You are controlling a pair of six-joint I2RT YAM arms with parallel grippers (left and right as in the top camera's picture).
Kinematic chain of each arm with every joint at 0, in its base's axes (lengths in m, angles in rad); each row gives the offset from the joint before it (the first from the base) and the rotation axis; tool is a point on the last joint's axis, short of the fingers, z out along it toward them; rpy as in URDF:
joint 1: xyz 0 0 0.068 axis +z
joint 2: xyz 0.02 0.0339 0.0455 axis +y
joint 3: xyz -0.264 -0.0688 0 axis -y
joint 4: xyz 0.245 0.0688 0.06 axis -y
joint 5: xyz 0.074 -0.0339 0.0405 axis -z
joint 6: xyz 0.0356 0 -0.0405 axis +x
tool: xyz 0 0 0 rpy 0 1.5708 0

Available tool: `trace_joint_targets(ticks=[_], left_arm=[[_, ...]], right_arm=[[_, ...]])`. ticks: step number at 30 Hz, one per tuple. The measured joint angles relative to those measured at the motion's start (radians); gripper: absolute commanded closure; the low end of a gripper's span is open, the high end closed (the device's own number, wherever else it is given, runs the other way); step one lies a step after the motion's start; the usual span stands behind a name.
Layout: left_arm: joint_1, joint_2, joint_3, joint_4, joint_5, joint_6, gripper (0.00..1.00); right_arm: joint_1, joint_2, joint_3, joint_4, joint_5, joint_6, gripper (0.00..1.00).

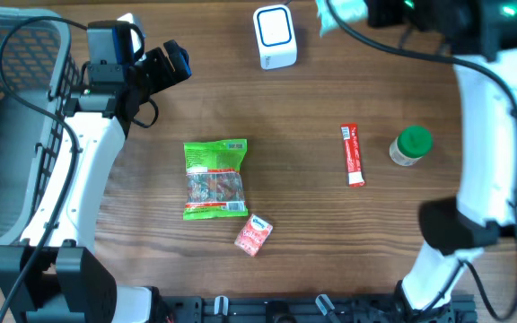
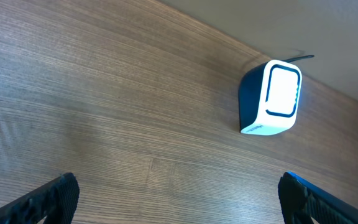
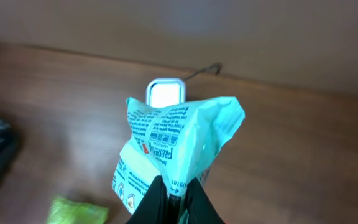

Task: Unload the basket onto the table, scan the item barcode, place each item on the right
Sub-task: 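Lift the mint packet with the right gripper up to the scanner, then hold the mint packet barcode in front of the white scanner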

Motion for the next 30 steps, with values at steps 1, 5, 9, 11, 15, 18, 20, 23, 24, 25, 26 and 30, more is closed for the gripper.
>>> trace_joint_targets(ticks=[1,5,9,11,15,18,20,23,24,25,26,30], left_arm=[[0.000,0.000,0.000,0.001,0.000,0.000,0.00],[0.000,0.000,0.000,0.001,0.000,0.000,0.00],[0.000,0.000,0.000,0.000,0.000,0.000,0.00],[0.000,0.000,0.000,0.001,0.000,0.000,0.00],[0.000,0.000,0.000,0.001,0.000,0.000,0.00],[0.000,0.000,0.000,0.001,0.000,0.000,0.00],[0.000,0.000,0.000,0.001,0.000,0.000,0.00],[0.000,0.000,0.000,0.001,0.000,0.000,0.00],[0.000,0.000,0.000,0.001,0.000,0.000,0.00],[0.000,0.000,0.000,0.000,0.000,0.000,0.00],[0.000,0.000,0.000,0.000,0.000,0.000,0.00],[0.000,0.000,0.000,0.001,0.000,0.000,0.00]], right_arm=[[0.028,0.034,0.005,0.016,0.046,-0.016,0.96],[0.135,0.166,0.005,0.148,0.276,-0.124,0.96],[0.228,0.277,0.004,0.307,0.500,-0.259,0.96],[0.257,0.323,0.004,0.374,0.602,-0.309,0.96],[0.298,0.436,0.004,0.465,0.800,-0.408,0.96],[0.319,0.531,0.004,0.526,0.912,-0.429,0.96],[0.332,0.574,0.004,0.553,0.969,-0.437,0.96],[0.359,0.636,0.004,0.558,1.023,-0.443,0.96],[0.369,0.650,0.004,0.558,1.036,-0.443,0.96],[0.379,0.664,0.004,0.560,1.051,-0.443,0.96],[0.388,0.672,0.004,0.562,1.061,-0.443,0.96],[0.415,0.676,0.004,0.563,1.077,-0.443,0.96]])
